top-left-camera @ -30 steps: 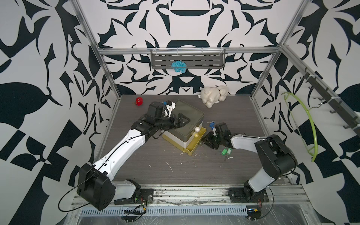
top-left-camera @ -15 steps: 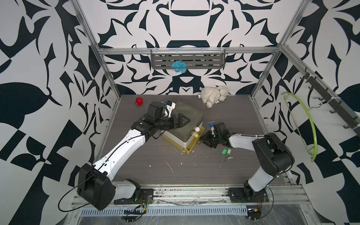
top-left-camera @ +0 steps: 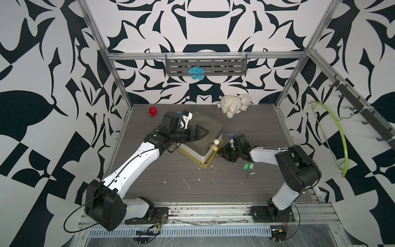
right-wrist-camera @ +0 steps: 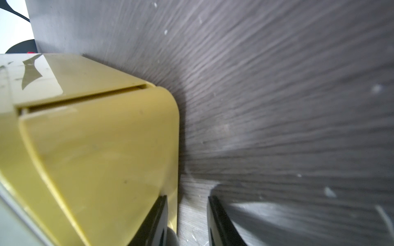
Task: Take the keys out of the drawer
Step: Close the drawer in the storage box.
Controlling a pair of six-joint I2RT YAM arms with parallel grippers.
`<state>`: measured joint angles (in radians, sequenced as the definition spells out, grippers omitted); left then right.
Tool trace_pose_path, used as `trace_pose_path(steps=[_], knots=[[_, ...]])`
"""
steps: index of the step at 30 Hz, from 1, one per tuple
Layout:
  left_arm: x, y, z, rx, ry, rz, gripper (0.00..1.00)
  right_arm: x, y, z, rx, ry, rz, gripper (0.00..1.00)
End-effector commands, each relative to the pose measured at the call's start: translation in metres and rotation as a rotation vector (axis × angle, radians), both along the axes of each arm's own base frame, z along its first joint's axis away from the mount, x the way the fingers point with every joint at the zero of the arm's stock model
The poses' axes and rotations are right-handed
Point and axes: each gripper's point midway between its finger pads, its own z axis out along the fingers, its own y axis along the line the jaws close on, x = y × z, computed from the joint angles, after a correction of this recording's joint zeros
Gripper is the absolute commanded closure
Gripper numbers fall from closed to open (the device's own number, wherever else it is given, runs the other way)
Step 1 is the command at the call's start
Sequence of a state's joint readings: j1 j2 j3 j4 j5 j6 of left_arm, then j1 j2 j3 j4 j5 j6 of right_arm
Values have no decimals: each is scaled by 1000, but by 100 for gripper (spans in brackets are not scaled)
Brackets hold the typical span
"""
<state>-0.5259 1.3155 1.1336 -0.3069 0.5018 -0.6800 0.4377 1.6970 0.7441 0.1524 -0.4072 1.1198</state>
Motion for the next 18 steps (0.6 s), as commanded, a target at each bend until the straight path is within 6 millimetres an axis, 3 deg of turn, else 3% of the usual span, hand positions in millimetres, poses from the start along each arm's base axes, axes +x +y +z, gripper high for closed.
trace_pose_path(steps=[1,18], knots=[[-16,8,-41,85,121,-4,1,-5,0,-9,-25,34,-2,63],[-21,11,-40,84,120,-8,1,-4,9,-8,-14,31,4,63]])
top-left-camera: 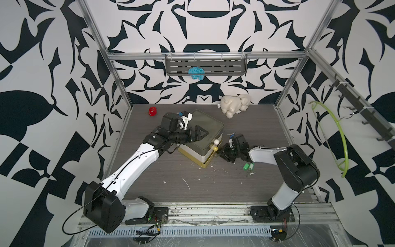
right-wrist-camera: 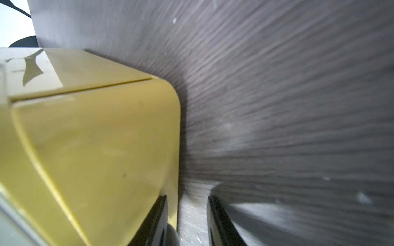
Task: Take the keys out of the drawer
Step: Close the drawer in the storage box.
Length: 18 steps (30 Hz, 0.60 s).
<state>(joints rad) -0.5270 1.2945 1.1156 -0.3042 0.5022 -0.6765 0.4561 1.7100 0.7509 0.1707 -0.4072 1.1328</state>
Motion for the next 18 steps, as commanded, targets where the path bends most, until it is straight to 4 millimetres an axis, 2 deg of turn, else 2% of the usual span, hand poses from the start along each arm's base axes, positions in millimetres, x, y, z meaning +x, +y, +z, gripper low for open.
trace_pose_path(steps=[1,18], knots=[[-17,9,-40,86,127,-5,1,-4,1,-8,-22,34,-5,63],[-21,11,-40,85,126,-6,1,-5,11,-9,-7,29,5,63]])
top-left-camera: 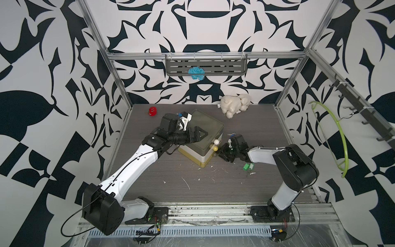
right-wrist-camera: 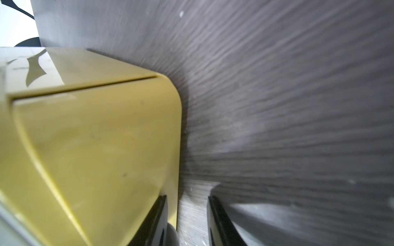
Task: Take the keys out of the drawer
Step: Close the drawer in the storage box.
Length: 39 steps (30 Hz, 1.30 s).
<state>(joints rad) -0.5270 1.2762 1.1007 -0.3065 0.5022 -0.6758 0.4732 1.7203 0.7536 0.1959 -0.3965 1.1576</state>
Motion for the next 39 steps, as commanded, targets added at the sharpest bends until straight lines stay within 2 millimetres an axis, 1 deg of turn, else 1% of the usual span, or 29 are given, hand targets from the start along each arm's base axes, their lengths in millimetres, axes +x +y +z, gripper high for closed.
trace_pose_path(steps=[1,11,12,19,22,28,30,35,39], knots=[[-17,9,-40,86,129,-6,1,-5,6,-9,-13,33,13,63],[-17,10,-43,95,132,-2,1,-3,16,-10,-4,32,26,63],[-20,12,-33,79,106,-2,1,-4,17,-10,-2,35,28,63],[-19,14,-29,81,89,9,1,-6,24,-11,3,36,38,63],[-16,18,-18,85,42,32,1,-8,26,-10,5,37,40,63],[-10,29,14,90,-83,86,1,-15,32,-11,-2,39,49,63],[-11,32,19,95,-102,95,1,-19,35,-12,-5,43,56,63],[-13,39,16,111,-110,118,1,-28,41,-15,-12,51,67,63],[-17,47,8,134,-92,143,1,-35,34,-21,-32,68,50,63]])
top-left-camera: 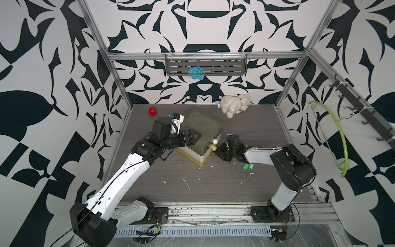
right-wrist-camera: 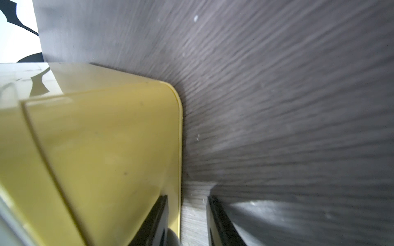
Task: Take the keys out of the drawer
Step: Close the drawer in the storage box, then reset both arms
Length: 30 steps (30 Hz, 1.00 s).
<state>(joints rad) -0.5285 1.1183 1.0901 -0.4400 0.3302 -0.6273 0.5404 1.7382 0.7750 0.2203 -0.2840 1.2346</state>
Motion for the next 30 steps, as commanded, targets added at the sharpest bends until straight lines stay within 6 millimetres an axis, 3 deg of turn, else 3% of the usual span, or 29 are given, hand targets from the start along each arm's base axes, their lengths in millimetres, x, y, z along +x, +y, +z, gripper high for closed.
trace_pose_path(steps=[1,7,11,19,23,27,30], knots=[[-4,12,-10,47,8,33,1,-42,16,-22,-11,94,97,63],[-11,40,-23,99,29,123,1,-39,-41,-9,-145,53,-28,63],[-15,58,-29,126,21,194,1,-33,-77,13,-172,3,-84,62],[-18,101,-39,162,-43,410,1,-22,-131,79,-271,-244,-112,61],[-23,124,-45,177,-107,504,1,-20,-154,123,-379,-502,-120,61],[-28,138,-45,161,-199,551,1,-27,-178,166,-488,-777,-174,57],[-32,146,-45,167,-259,567,1,-37,-204,182,-587,-893,-275,53]])
